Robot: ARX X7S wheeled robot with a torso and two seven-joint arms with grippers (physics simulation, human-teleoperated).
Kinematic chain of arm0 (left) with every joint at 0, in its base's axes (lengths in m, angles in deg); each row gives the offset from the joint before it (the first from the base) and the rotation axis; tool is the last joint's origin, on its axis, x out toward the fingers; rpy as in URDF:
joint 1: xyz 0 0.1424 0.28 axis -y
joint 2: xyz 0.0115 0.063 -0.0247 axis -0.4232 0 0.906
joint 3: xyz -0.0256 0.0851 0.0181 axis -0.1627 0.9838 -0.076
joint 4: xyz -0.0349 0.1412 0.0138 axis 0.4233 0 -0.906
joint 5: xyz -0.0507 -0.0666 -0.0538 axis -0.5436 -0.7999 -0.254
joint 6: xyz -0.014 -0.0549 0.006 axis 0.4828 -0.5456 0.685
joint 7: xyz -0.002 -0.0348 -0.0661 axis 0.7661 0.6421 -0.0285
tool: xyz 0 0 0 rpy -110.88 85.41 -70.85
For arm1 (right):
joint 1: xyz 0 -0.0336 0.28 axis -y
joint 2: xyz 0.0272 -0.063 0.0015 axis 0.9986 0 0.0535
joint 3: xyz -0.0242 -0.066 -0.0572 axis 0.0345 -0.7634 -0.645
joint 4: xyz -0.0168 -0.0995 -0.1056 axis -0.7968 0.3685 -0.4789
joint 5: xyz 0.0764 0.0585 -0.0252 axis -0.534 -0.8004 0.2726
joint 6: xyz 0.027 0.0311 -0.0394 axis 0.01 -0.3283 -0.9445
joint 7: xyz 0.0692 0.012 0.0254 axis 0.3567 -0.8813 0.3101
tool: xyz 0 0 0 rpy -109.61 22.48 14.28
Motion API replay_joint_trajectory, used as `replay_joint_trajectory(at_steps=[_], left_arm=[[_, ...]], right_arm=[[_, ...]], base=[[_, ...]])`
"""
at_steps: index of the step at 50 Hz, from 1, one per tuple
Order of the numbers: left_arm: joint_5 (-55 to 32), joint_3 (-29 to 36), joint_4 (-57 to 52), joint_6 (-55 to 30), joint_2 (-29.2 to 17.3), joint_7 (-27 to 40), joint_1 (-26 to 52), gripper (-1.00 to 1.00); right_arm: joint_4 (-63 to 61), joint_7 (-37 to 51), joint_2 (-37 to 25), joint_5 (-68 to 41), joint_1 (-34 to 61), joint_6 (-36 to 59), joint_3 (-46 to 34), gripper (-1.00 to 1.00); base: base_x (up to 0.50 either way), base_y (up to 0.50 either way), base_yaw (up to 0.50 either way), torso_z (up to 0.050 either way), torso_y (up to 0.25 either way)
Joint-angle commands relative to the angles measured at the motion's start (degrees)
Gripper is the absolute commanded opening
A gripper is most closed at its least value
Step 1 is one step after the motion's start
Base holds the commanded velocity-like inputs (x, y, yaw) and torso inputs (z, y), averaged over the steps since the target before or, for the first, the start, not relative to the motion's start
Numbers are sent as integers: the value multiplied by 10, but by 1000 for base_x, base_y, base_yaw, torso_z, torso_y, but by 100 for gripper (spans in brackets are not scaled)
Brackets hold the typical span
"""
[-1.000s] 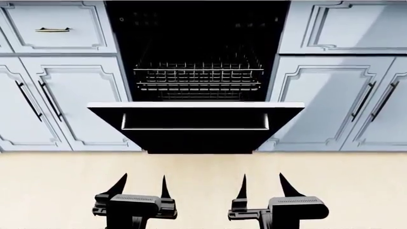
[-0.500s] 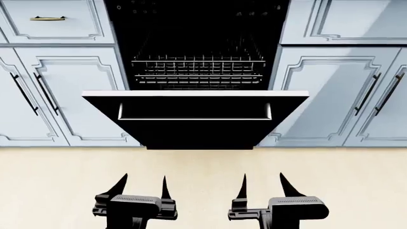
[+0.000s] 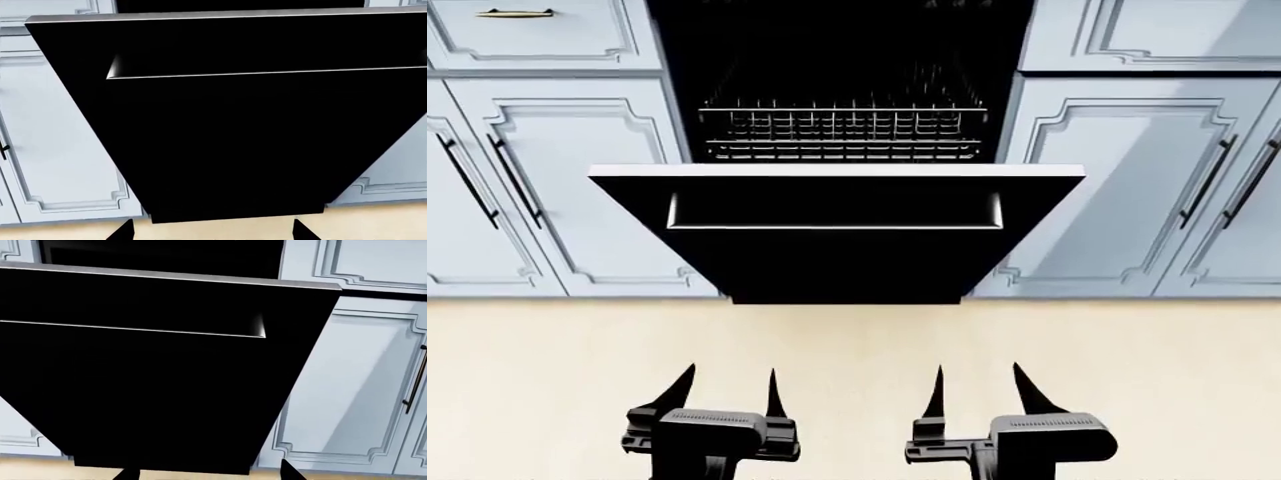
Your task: Close the dishwasher door
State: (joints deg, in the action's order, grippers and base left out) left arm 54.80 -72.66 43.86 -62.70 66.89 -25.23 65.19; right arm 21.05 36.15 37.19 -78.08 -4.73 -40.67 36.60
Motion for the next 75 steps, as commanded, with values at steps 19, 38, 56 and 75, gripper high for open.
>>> replay_joint_trajectory(at_steps=[19, 38, 56, 75], left_arm=[[-5, 7, 1, 1, -6, 8, 3, 100], [-9, 13, 0, 0, -10, 12, 4, 100], [-11, 18, -1, 1, -14, 16, 3, 100], [-13, 22, -1, 2, -17, 19, 4, 100]], right_arm=[[-9, 10, -8, -6, -1, 1, -6, 100], [-14, 16, -13, -10, 0, 2, -9, 100], [-16, 21, -16, -11, -1, 2, -14, 100], [-15, 26, -19, -11, 0, 2, -19, 100]], base=[[0, 0, 0, -50, 28], [0, 0, 0, -50, 28], [0, 0, 0, -50, 26], [0, 0, 0, -50, 22]])
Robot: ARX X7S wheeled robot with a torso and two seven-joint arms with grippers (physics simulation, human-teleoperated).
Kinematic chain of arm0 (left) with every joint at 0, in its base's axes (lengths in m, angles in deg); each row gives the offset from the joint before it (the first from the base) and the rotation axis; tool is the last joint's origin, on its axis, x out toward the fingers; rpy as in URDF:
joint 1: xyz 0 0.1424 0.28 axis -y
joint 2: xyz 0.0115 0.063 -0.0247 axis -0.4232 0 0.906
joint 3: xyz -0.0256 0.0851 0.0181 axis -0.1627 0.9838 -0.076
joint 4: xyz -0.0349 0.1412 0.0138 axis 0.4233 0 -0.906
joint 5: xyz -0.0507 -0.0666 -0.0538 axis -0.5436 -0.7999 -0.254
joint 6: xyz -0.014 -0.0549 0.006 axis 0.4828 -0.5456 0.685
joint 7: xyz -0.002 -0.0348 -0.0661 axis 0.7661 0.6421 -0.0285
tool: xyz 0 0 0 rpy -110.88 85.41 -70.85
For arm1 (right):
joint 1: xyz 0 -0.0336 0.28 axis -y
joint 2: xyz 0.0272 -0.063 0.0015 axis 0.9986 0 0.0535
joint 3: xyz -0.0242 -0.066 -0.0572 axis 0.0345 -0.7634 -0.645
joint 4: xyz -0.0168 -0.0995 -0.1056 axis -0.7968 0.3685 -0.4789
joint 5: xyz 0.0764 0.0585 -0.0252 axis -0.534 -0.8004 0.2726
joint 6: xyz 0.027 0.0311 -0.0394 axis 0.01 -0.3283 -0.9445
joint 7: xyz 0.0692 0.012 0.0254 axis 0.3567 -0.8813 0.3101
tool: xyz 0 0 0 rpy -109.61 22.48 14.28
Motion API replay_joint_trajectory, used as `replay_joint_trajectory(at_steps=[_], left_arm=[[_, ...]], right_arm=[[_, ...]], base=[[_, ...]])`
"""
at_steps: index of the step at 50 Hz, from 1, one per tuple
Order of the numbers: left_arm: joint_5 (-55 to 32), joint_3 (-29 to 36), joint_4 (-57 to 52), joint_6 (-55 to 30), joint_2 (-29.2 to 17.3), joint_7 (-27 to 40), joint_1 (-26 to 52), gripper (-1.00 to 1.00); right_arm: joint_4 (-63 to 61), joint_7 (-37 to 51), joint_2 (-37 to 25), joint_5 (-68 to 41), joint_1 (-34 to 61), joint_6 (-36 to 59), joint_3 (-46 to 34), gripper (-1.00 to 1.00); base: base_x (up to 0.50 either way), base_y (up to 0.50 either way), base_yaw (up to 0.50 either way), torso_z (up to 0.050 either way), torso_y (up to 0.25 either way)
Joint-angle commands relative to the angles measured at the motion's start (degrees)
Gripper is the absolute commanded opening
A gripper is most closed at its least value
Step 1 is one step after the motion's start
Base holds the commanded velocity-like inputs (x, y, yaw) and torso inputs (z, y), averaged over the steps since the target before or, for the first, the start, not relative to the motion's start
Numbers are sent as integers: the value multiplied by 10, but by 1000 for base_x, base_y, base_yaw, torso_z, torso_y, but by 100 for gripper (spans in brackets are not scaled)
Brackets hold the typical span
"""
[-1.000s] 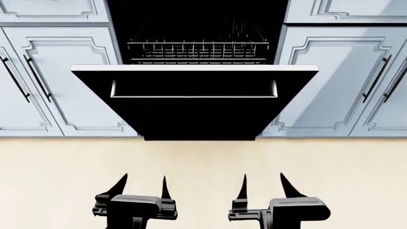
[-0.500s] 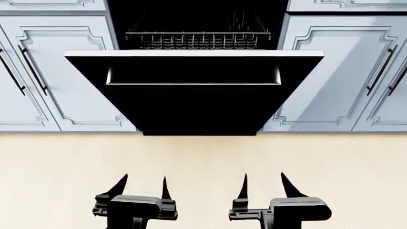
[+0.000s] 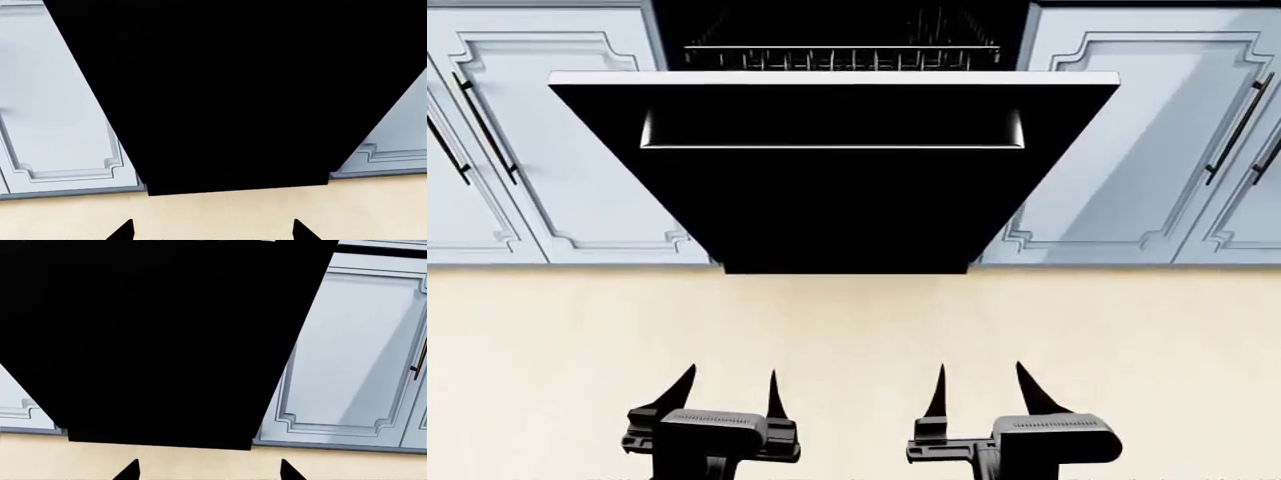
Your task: Close the dishwasher door
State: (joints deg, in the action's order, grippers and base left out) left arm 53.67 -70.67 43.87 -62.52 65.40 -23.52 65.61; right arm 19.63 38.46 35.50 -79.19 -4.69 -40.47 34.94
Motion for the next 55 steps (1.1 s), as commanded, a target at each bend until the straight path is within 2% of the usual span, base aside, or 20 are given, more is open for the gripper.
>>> replay_joint_trajectory(at_steps=[1, 55], left_arm=[[-2, 3, -1, 0, -2, 2, 0, 100], [-9, 14, -6, 3, -11, 12, -1, 100]], right_arm=[[0, 3, -2, 0, 0, -1, -3, 100], [-5, 18, -11, -4, -3, -5, -14, 100]], base=[[0, 0, 0, -50, 20], [0, 0, 0, -50, 17]])
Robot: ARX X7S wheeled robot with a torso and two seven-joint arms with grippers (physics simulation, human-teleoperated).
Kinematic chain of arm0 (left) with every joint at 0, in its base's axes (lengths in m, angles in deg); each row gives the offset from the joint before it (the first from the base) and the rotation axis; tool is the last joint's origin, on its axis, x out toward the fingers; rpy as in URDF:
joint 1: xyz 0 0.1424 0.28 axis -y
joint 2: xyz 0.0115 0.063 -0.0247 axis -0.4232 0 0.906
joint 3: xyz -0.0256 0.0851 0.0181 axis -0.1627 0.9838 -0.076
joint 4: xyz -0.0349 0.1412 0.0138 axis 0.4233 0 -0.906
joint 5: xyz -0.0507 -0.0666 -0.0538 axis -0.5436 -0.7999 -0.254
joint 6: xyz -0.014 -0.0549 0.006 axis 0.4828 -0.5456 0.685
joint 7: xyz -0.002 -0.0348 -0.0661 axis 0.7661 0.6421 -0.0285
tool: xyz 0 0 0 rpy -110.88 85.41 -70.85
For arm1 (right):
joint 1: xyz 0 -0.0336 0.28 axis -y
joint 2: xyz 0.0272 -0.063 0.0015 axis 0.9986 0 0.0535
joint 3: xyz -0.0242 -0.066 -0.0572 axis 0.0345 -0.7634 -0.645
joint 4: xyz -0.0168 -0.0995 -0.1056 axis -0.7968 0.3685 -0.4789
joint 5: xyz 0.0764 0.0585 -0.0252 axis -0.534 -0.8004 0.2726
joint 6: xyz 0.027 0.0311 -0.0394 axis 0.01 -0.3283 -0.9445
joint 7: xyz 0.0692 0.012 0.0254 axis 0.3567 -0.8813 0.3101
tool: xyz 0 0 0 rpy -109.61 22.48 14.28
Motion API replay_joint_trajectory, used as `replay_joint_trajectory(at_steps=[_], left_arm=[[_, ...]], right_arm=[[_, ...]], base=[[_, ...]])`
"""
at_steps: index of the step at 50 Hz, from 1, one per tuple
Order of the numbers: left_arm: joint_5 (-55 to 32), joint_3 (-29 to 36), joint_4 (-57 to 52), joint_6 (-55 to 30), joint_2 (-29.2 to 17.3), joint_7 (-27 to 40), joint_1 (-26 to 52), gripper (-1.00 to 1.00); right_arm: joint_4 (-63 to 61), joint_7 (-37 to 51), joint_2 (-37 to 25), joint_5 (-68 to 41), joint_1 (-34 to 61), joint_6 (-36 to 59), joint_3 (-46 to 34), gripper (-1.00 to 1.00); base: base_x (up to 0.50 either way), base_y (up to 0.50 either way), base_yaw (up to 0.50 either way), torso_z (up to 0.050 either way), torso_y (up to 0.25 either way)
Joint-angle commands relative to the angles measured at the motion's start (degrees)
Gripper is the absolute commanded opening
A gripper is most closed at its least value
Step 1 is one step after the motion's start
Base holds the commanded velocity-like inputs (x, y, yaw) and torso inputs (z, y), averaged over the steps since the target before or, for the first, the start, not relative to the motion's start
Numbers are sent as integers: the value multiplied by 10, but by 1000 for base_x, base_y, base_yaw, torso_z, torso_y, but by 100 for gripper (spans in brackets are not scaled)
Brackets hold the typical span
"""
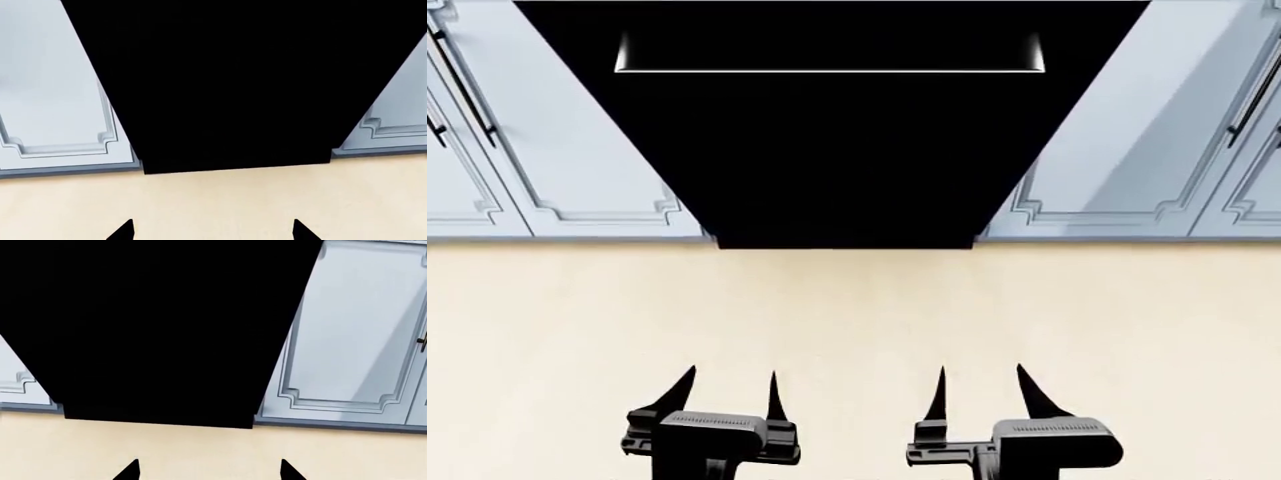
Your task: Close the dishwasher door
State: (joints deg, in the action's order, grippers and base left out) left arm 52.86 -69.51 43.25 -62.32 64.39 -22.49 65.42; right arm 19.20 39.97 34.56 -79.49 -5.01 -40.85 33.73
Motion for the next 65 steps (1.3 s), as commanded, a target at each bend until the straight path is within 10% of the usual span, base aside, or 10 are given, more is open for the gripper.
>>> replay_joint_trajectory(at_steps=[1, 65], left_arm=[[-1, 3, 0, 1, -1, 2, 1, 100], [-11, 7, -4, 14, -8, 17, 1, 100]], right_arm=[[0, 3, -2, -2, 0, -1, -2, 100], [1, 12, -9, -14, 9, -4, -11, 100]], base=[[0, 0, 0, -50, 14], [379, 21, 0, -10, 2]])
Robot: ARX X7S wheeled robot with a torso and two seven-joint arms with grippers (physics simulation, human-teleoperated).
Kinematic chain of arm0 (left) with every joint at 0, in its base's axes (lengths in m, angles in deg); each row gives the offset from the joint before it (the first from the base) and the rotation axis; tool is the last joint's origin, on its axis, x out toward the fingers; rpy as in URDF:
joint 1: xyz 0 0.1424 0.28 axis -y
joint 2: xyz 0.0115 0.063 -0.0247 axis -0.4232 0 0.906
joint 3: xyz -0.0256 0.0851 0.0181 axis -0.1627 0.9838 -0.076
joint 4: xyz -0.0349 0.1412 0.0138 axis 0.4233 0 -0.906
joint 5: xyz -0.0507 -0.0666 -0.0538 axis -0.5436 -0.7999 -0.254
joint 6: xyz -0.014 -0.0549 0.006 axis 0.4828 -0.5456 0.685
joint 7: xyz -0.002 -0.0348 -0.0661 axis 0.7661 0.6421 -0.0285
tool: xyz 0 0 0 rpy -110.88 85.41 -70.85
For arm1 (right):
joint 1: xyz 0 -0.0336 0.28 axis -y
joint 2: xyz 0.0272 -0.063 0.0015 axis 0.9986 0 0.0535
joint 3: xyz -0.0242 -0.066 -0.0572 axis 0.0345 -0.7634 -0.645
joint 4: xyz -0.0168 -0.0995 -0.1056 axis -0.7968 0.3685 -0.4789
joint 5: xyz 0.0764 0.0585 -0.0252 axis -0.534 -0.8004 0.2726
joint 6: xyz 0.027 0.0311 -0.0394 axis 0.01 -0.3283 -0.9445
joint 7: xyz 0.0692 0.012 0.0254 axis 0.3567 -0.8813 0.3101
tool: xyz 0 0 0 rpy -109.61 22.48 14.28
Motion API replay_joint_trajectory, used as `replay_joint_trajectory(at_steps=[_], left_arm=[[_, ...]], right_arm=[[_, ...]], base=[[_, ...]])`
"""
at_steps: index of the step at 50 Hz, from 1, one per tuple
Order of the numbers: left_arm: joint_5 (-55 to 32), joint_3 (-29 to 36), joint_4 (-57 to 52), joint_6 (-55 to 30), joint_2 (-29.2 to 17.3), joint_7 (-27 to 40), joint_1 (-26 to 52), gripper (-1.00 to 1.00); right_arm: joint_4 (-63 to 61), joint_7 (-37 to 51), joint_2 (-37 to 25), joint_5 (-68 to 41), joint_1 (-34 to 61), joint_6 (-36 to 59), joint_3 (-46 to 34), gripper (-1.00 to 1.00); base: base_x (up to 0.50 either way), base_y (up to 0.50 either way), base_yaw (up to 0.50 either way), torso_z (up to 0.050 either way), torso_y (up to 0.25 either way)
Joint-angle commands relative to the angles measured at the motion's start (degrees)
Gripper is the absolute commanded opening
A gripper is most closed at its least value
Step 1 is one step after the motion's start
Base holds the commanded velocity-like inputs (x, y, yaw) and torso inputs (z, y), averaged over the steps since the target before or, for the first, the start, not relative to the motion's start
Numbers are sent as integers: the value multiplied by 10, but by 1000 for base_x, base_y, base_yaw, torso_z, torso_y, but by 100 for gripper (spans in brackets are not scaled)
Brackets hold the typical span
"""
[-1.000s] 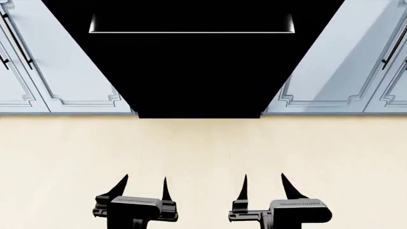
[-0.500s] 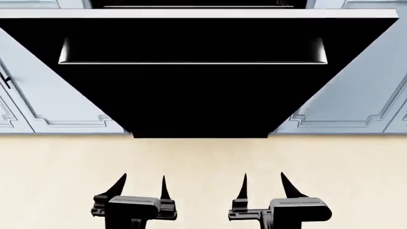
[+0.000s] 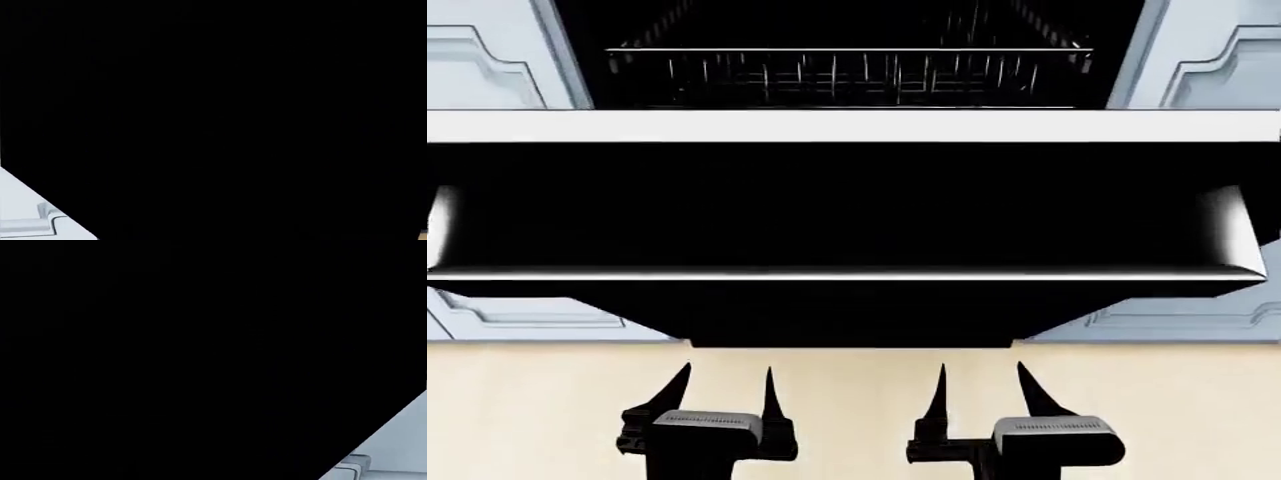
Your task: Close the dishwasher door
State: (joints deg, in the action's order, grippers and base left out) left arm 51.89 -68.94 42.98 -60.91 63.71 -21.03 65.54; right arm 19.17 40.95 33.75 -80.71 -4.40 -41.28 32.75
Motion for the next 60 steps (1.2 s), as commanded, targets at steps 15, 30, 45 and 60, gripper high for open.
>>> replay_joint_trajectory(at_steps=[15, 30, 45, 60], left_arm=[[-3, 4, 0, 2, -2, 5, 1, 100], [10, 3, -82, 30, -25, 13, -31, 100], [-5, -29, -245, -103, -50, 39, 102, 100], [-10, -9, -204, -251, -15, 36, 320, 100]], right_arm=[[0, 6, -2, -2, -1, -13, -1, 100], [-106, 16, -35, 36, -40, -70, -6, 100], [-293, 0, -88, 24, 83, 110, 39, 100], [-329, -47, -94, -96, 289, 334, 73, 100]], base=[[178, 10, 0, 0, 1], [0, 0, 0, 0, 0], [0, 0, 0, 0, 1], [1, 0, 0, 0, 2]])
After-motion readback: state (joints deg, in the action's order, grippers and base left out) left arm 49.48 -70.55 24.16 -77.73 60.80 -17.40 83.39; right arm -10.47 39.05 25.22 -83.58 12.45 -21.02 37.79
